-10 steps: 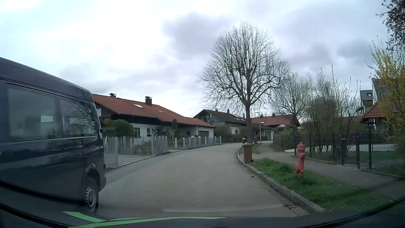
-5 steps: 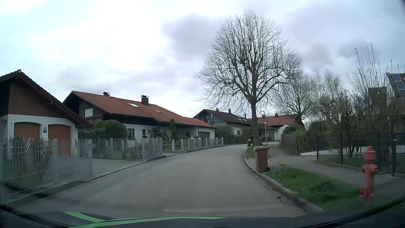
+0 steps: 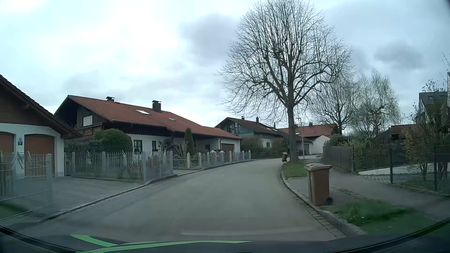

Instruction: Follow the waypoints while adhering to traffic rules and regulations

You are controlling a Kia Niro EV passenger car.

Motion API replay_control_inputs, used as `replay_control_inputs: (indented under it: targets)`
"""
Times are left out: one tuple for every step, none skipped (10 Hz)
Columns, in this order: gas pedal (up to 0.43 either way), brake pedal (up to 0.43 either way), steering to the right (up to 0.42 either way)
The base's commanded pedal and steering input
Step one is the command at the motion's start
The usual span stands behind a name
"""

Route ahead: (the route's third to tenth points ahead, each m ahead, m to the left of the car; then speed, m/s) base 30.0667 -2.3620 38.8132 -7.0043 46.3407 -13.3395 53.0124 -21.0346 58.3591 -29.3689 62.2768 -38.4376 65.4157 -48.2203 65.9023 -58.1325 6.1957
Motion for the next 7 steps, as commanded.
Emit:
replay_control_inputs:
  targets:
    - [0.150,0.000,-0.003]
    - [0.150,0.000,0.001]
    - [0.150,0.000,0.004]
    - [0.150,0.000,0.005]
    - [0.150,0.000,0.006]
    - [0.150,0.000,0.009]
    - [0.150,0.000,0.014]
